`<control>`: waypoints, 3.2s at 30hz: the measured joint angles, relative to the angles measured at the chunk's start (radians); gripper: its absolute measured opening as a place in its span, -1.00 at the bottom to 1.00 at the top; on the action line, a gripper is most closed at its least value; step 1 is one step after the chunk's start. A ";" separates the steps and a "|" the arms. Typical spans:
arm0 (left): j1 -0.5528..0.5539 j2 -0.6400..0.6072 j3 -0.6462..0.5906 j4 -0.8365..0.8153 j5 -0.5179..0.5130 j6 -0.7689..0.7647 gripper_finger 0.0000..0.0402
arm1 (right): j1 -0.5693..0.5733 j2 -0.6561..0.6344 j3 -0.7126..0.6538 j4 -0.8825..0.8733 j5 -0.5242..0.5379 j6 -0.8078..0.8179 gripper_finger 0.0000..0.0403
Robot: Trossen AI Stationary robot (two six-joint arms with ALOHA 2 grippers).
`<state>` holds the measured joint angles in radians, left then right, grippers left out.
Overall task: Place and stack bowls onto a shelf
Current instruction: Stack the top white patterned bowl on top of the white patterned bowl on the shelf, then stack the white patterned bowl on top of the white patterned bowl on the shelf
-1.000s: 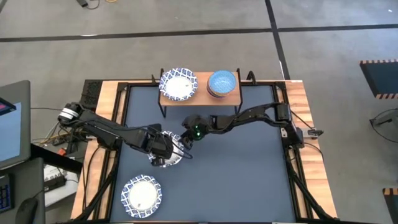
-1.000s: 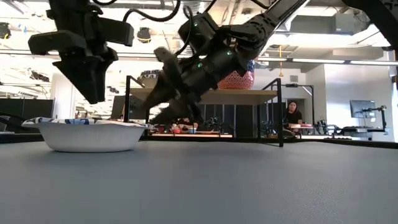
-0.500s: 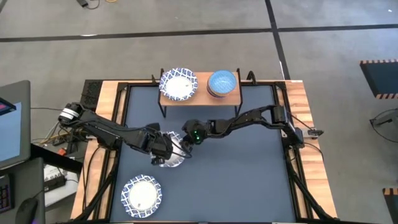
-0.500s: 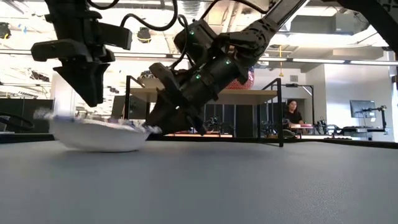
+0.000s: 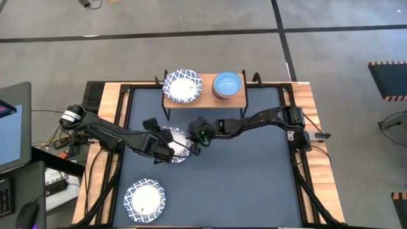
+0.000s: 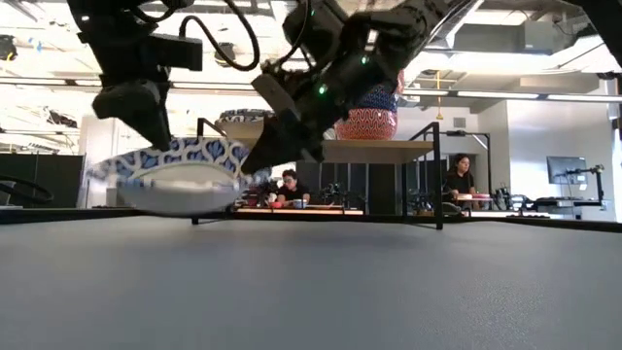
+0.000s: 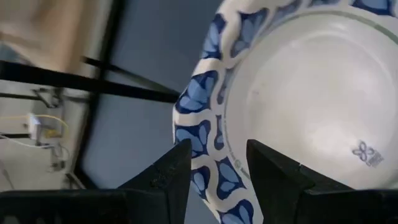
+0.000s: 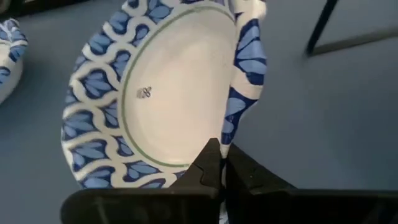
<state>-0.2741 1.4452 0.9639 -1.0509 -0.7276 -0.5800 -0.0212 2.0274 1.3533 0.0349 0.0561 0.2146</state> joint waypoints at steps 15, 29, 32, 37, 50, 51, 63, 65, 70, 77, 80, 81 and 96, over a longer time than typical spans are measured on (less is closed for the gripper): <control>0.007 0.000 0.077 -0.040 -0.048 0.073 -0.30 | 0.043 -0.079 0.002 -0.110 0.156 -0.135 -0.90; 0.093 -0.111 0.079 -0.038 -0.041 0.212 -0.97 | 0.058 -0.164 0.042 -0.271 0.195 -0.129 -0.40; 0.144 -0.215 0.095 -0.031 -0.045 0.262 -0.99 | 0.056 -0.226 0.042 -0.355 0.262 -0.099 -0.27; 0.237 -0.408 0.149 0.018 -0.023 0.329 -1.00 | 0.061 -0.322 0.019 -0.433 0.308 -0.091 -0.10; 0.571 -0.568 0.160 0.524 0.077 0.430 -0.98 | 0.064 -0.443 -0.073 -0.397 0.313 -0.055 -0.07; 0.603 -0.548 0.160 0.541 0.117 0.429 -0.97 | 0.064 -0.443 -0.073 -0.395 0.313 -0.054 -0.07; 0.954 -0.281 0.255 0.468 0.555 0.325 -0.84 | 0.060 -0.444 -0.074 -0.465 0.319 -0.040 -0.07; 0.989 -0.242 0.278 0.447 0.587 0.300 -0.79 | 0.061 -0.444 -0.074 -0.481 0.354 -0.038 -0.07; 1.031 -0.197 0.323 0.449 0.665 0.280 -0.56 | 0.061 -0.444 -0.074 -0.492 0.393 -0.028 -0.07; 1.035 -0.225 0.397 0.370 0.680 0.352 -0.13 | 0.061 -0.444 -0.074 -0.518 0.394 -0.028 -0.07; 1.028 -0.250 0.413 0.343 0.609 0.413 -0.03 | 0.061 -0.444 -0.074 -0.519 0.394 -0.024 -0.07; 1.025 -0.253 0.413 0.343 0.563 0.414 -0.01 | 0.060 -0.444 -0.074 -0.517 0.394 -0.023 -0.07; 1.020 -0.099 0.271 0.396 0.429 0.440 -0.10 | 0.059 -0.435 -0.075 -0.478 0.394 -0.021 -0.07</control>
<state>0.7456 1.3463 1.2350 -0.6552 -0.2989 -0.1398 0.0376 1.5922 1.2781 -0.4428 0.4500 0.1932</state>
